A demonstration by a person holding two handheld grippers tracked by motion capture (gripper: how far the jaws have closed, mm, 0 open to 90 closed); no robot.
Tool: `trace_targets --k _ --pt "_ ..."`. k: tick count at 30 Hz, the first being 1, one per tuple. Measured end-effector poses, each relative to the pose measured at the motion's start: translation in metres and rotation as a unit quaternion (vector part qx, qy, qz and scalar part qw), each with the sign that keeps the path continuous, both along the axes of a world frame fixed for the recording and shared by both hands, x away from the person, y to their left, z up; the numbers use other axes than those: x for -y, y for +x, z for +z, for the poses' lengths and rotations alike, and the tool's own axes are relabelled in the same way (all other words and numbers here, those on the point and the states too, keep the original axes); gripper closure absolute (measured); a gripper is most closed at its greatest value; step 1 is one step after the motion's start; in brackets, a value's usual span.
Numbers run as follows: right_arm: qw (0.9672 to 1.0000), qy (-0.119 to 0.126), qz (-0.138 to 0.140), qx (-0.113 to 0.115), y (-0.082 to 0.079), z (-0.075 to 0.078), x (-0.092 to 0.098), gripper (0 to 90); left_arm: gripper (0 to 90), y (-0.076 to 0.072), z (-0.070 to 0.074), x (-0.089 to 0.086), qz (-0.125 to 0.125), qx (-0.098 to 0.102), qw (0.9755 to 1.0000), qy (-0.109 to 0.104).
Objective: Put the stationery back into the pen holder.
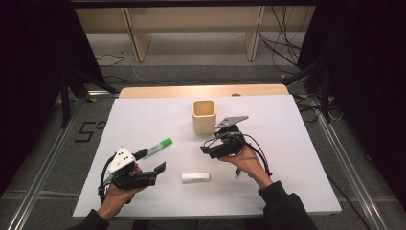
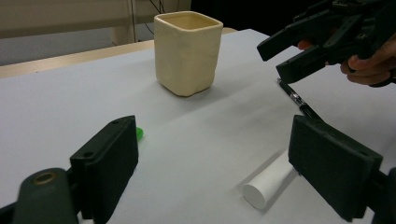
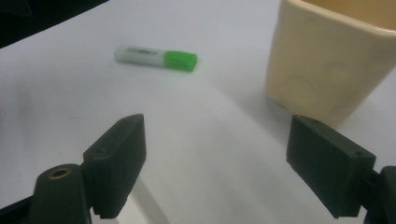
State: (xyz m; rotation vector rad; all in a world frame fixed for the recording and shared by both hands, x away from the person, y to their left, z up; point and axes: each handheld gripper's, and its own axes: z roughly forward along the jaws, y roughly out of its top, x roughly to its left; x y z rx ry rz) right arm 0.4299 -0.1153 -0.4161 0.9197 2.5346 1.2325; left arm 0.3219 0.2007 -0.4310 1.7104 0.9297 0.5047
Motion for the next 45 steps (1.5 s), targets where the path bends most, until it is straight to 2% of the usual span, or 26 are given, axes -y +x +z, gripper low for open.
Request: trace_targets --k 6,11,15,20,25,32,36,45 --pt "0.9994 -0.017 0.03 -0.009 -0.01 0.001 -0.013 18.0 15.4 0.0 -0.001 -0.002 0.002 -0.001 1.0 -0.002" --pt "0.9972 -0.041 0.061 -0.015 -0.02 -0.004 -0.026 17.9 15.4 -0.001 -0.001 -0.003 0.004 0.001 1.0 -0.003" --pt "0.9936 -0.064 0.091 -0.019 -0.027 -0.009 -0.037 17.9 15.4 -0.001 -0.001 -0.003 0.004 0.001 1.0 -0.003" --pt "0.99 -0.082 0.111 -0.029 -0.031 -0.016 -0.047 19.5 15.4 -0.001 -0.001 -0.003 0.004 0.001 1.0 -0.003" --pt "0.9859 -0.103 0.129 -0.024 -0.034 -0.022 -0.054 21.4 15.4 -0.002 0.0 -0.002 0.004 0.002 1.0 -0.002" --pt "0.9794 -0.131 0.152 -0.02 -0.037 -0.029 -0.064 26.5 15.4 -0.001 0.0 -0.003 0.004 0.001 1.0 -0.004" --pt "0.9764 -0.148 0.156 -0.022 -0.039 -0.033 -0.069 29.8 15.4 -0.001 0.0 -0.003 0.004 0.001 1.0 -0.004" --pt "0.9703 -0.166 0.174 -0.028 -0.04 -0.039 -0.076 39.3 15.4 -0.001 0.0 -0.004 0.005 0.001 1.0 -0.003"
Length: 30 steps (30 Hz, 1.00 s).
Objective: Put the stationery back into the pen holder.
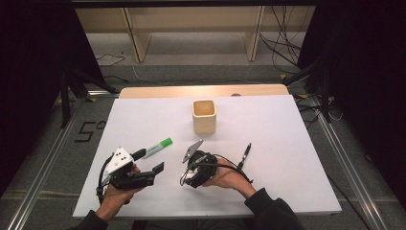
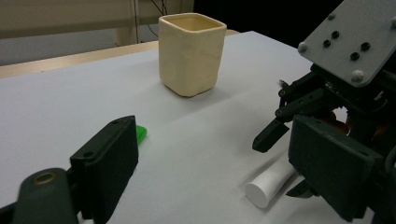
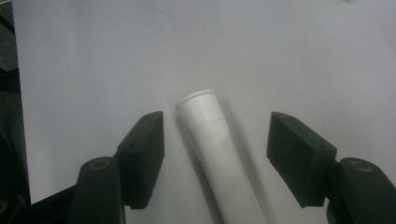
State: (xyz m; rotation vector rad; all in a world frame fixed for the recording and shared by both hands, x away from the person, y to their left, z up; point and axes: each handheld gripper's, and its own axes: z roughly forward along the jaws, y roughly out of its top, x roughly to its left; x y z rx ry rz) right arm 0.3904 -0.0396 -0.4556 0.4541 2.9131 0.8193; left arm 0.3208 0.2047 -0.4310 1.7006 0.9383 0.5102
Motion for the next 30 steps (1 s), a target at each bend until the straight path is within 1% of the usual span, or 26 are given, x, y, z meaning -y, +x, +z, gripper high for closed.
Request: trace_targets --k 1,4,6,8,10,11,12,13,14,15,18,19,20,21,22,25,26,27,28,30 --pt "1.0 0.001 0.006 -0.001 0.001 -0.001 0.0 40.9 15.4 0.0 0.0 0.0 0.001 0.0 1.0 -0.002" --pt "0.9999 -0.007 0.008 -0.007 0.001 -0.002 -0.002 44.3 15.4 0.0 0.0 0.0 0.0 0.0 1.0 -0.001" --pt "0.9997 -0.015 0.018 -0.006 0.001 -0.003 -0.004 45.8 15.4 0.0 0.0 0.0 0.001 0.0 1.0 -0.001" --pt "0.9997 -0.018 0.017 -0.005 0.0 -0.004 -0.006 47.0 15.4 0.0 0.0 0.0 0.0 0.0 1.0 0.0" --pt "0.9995 -0.02 0.024 -0.003 0.001 -0.006 -0.008 48.5 15.4 0.0 0.0 0.0 0.0 0.0 1.0 0.0" --pt "0.9995 -0.022 0.02 -0.009 0.0 -0.007 -0.009 49.1 15.4 0.0 0.0 0.0 0.0 0.0 1.0 0.0" --pt "0.9993 -0.027 0.027 -0.004 0.001 -0.007 -0.009 49.8 15.4 0.0 0.0 0.0 0.0 0.0 1.0 0.0" --pt "0.9992 -0.029 0.026 -0.007 0.001 -0.008 -0.01 50.5 15.4 0.0 0.0 0.0 0.0 0.0 1.0 0.001" --pt "0.9994 -0.026 0.022 -0.005 0.001 -0.01 -0.011 51.6 15.4 0.0 0.0 0.0 0.0 0.0 1.0 0.001" --pt "0.9992 -0.032 0.024 -0.005 0.001 -0.01 -0.011 52.2 15.4 0.0 0.0 0.0 0.0 0.0 1.0 0.001" --pt "0.9987 -0.039 0.032 -0.008 0.001 -0.01 -0.012 53.9 15.4 0.0 0.0 0.0 0.0 0.0 1.0 0.0" --pt "0.9988 -0.037 0.033 -0.003 0.001 -0.012 -0.012 54.3 15.4 0.0 0.0 0.0 -0.001 0.0 1.0 0.0" --pt "0.9985 -0.041 0.036 -0.005 0.001 -0.012 -0.013 54.6 15.4 0.0 0.0 0.0 -0.001 0.0 1.0 0.001" --pt "0.9986 -0.04 0.036 -0.002 0.001 -0.013 -0.013 55.3 15.4 0.0 0.0 0.0 -0.001 0.001 1.0 0.0" --pt "0.9984 -0.045 0.036 -0.007 0.001 -0.012 -0.013 56.2 15.4 0.0 0.0 0.001 -0.001 0.001 1.0 0.0" --pt "0.9982 -0.048 0.035 0.001 0.001 -0.014 -0.015 59.1 15.4 0.0 0.0 0.001 0.0 0.001 1.0 0.0" --pt "0.9979 -0.055 0.035 -0.006 0.001 -0.013 -0.015 59.6 15.4 0.0 0.0 0.0 0.0 0.001 1.0 0.0" --pt "0.9976 -0.056 0.041 -0.003 0.003 -0.013 -0.015 59.9 15.4 0.0 0.0 0.0 -0.001 0.001 1.0 0.001" --pt "0.9977 -0.052 0.044 0.001 0.003 -0.014 -0.015 60.6 15.4 0.0 0.0 0.0 0.0 0.0 1.0 0.001" --pt "0.9976 -0.053 0.043 -0.006 0.003 -0.014 -0.015 63.1 15.4 0.0 0.0 0.001 0.0 0.001 1.0 0.0"
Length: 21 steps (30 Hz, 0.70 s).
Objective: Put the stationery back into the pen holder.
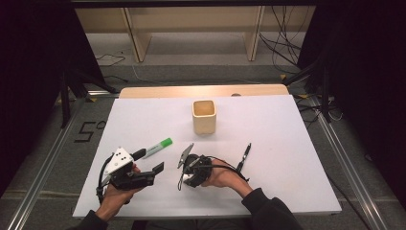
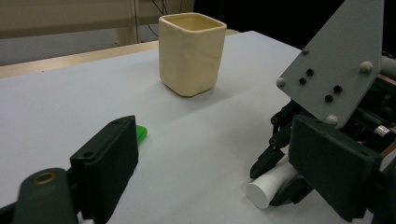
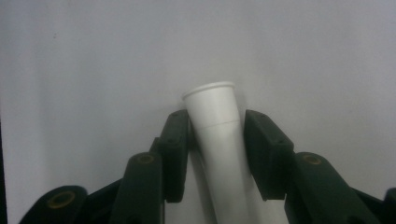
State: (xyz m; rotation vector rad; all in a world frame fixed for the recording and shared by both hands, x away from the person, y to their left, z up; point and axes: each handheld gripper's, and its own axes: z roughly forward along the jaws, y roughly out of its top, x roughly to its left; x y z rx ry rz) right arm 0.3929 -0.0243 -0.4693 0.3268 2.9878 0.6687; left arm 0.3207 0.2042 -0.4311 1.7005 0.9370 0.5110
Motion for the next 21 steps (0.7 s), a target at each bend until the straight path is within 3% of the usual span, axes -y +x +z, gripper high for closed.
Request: trace_targets --k 9,12,16,21 --pt "0.9996 -0.015 0.018 0.017 -0.005 0.003 -0.002 67.5 15.4 0.0 0.0 -0.001 0.0 0.0 1.0 0.0" --pt "0.9994 -0.009 0.024 0.022 -0.005 0.005 0.0 67.7 15.4 0.0 0.0 -0.001 0.001 0.0 1.0 -0.001" --pt "0.9998 0.004 0.01 0.016 -0.002 0.008 0.005 67.8 15.4 0.0 0.0 -0.001 0.0 0.0 1.0 0.0" --pt "0.999 0.044 -0.011 0.002 0.006 0.014 0.016 67.8 15.4 0.0 0.0 -0.001 0.0 0.0 1.0 -0.002"
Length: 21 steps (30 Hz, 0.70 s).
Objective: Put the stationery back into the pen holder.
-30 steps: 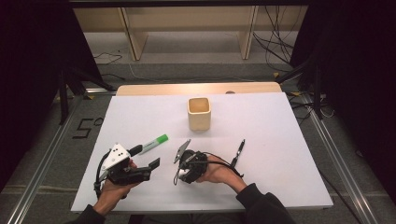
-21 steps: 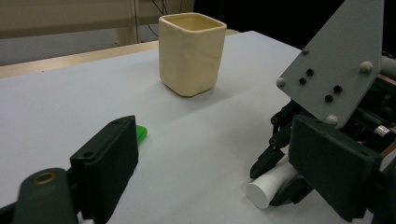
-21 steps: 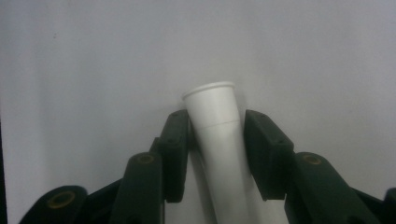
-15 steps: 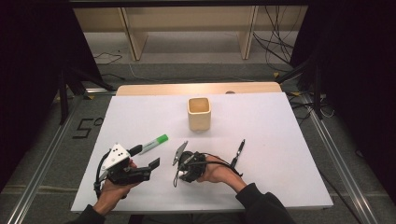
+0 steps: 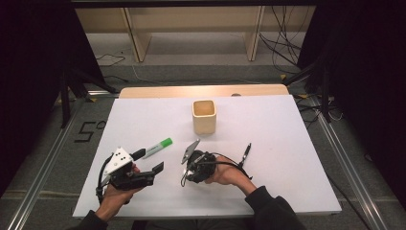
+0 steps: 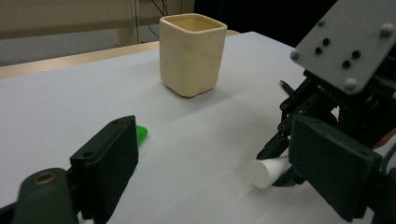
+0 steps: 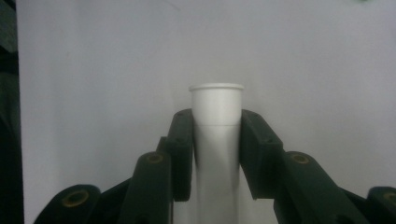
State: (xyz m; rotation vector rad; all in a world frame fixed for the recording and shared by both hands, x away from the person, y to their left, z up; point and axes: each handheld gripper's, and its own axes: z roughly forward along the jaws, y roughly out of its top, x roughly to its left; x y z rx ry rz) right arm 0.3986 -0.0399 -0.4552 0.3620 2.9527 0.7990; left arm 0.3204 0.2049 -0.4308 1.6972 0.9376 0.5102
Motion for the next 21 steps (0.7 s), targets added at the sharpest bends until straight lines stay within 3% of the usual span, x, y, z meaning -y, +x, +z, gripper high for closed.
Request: trace_targets --k 8,13,21 --pt "0.9963 0.076 -0.035 -0.019 0.012 0.015 0.02 67.9 15.4 0.0 0.0 0.0 0.001 0.0 1.0 -0.002" --pt "0.9899 0.121 -0.072 -0.018 0.017 0.022 0.028 67.8 15.4 0.0 0.0 0.0 0.001 -0.001 1.0 -0.002" --pt "0.9786 0.162 -0.126 -0.009 0.022 0.025 0.036 67.8 15.4 0.0 0.0 0.0 0.001 -0.001 1.0 -0.002"
